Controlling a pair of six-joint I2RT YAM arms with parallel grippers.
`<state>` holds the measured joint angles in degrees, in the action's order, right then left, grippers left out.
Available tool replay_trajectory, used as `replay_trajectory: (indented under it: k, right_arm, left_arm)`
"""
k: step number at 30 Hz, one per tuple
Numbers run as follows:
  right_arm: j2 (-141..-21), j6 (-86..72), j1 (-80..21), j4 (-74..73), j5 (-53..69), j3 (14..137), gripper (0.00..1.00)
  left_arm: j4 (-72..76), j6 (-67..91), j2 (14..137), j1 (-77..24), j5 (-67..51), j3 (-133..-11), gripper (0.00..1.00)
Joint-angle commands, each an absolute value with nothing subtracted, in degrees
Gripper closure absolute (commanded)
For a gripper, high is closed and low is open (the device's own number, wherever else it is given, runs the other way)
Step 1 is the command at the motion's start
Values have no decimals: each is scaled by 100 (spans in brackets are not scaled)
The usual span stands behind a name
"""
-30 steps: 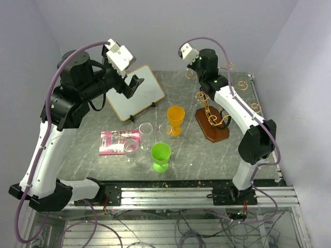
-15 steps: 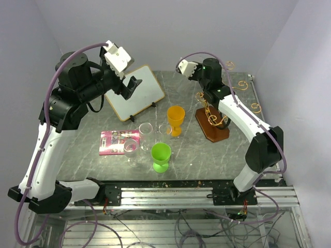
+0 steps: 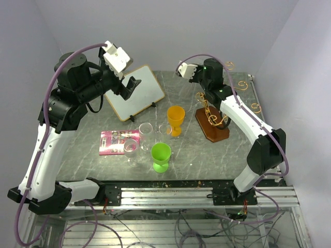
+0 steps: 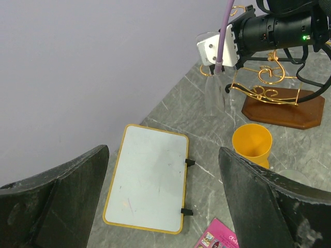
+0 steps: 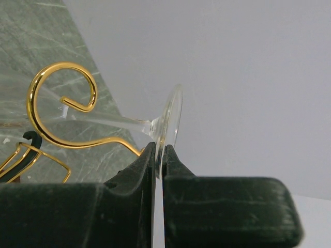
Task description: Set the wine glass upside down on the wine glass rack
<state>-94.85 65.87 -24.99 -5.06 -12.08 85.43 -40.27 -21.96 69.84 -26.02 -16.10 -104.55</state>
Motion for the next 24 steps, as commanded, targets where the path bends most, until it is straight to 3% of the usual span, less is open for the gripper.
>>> replay_trajectory:
  k: [1, 24]
  right_arm:
    - [-9158, 6657, -2522, -606, -1124, 8576, 100]
    - [-9061, 6485, -3002, -1042, -1124, 8564, 100]
  left_arm:
    - [-3975, -2206, 6918, -2548, -1708, -10470, 2]
    - [-3894, -2135, 6917, -2479, -1640, -10397, 2]
